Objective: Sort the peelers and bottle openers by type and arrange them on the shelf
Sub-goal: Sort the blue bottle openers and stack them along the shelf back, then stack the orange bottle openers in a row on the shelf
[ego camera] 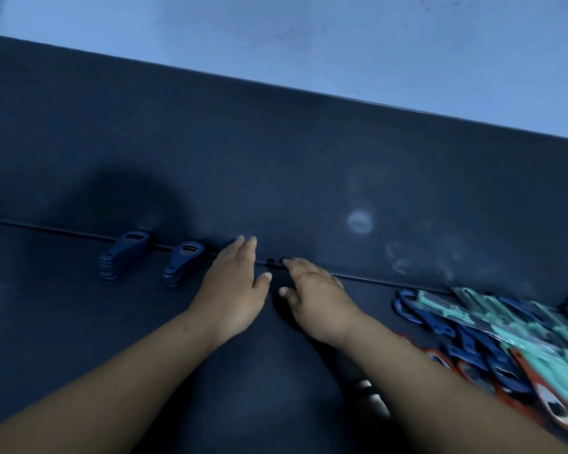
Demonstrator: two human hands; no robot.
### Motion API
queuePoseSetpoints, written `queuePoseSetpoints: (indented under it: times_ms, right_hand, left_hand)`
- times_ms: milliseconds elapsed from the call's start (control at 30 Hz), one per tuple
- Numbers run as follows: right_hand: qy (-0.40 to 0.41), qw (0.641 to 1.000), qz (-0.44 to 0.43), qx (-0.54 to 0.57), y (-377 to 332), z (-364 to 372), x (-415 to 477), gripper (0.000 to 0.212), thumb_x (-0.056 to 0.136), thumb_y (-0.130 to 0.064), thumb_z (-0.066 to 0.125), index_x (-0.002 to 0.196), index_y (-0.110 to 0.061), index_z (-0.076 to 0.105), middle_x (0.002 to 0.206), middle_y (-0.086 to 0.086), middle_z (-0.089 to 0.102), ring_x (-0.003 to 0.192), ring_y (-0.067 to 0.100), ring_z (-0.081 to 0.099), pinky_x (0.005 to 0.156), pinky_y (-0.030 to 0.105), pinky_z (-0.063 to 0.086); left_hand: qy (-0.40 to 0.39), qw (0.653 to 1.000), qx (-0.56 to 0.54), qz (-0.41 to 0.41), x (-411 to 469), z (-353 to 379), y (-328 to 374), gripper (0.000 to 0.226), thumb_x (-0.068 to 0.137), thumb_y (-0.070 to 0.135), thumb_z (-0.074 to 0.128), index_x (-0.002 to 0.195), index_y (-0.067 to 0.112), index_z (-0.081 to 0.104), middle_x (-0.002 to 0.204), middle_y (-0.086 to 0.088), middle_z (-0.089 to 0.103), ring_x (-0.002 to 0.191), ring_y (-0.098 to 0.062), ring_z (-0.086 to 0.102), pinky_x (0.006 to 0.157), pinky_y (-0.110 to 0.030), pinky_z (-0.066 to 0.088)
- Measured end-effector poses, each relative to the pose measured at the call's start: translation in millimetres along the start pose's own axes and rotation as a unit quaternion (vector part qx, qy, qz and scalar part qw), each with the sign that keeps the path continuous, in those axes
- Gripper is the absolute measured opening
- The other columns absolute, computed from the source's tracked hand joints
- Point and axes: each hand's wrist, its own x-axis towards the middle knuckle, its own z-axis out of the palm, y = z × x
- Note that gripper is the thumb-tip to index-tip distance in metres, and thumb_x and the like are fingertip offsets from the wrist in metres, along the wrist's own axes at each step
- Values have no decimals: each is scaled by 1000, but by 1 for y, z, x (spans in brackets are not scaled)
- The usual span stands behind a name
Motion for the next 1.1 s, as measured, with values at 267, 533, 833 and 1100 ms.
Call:
queuePoseSetpoints:
  times_ms: [267, 533, 833, 1100]
  right_hand:
    - [3, 999, 47, -12, 74, -63, -73, 50, 91, -32, 59, 138, -21, 47, 140, 3, 51, 128, 20, 47, 103, 24, 36]
    - [-21, 994, 110, 14, 133, -83, -135, 48, 81, -35, 71, 126, -30, 55, 110, -8, 63, 100, 12, 59, 86, 23, 45]
    - [-85, 994, 62, -17, 150, -78, -163, 59, 79, -40, 70, 133, -33, 47, 132, -5, 51, 118, 15, 52, 91, 23, 40]
    - [-144, 989, 35, -18, 149, -82, -152, 74, 78, -30, 74, 142, -28, 37, 141, 1, 45, 124, 21, 49, 102, 34, 43]
  left_hand:
    - [-74, 991, 35, 108, -13, 44, 69, 61, 96, 40, 47, 150, 21, 27, 156, 3, 26, 144, -14, 18, 118, -29, 16]
    - [-231, 967, 75, 83, -31, 92, 126, 69, 87, 55, 53, 147, 27, 33, 152, 2, 32, 140, -16, 27, 113, -28, 26]
    - [-232, 971, 58, 7, -30, 113, 145, 76, 76, 41, 74, 142, 25, 40, 142, -1, 43, 133, -21, 38, 110, -34, 34]
    - [-239, 968, 22, -70, -27, 116, 154, 81, 72, 22, 81, 143, 21, 40, 137, -3, 50, 120, -20, 52, 100, -29, 42]
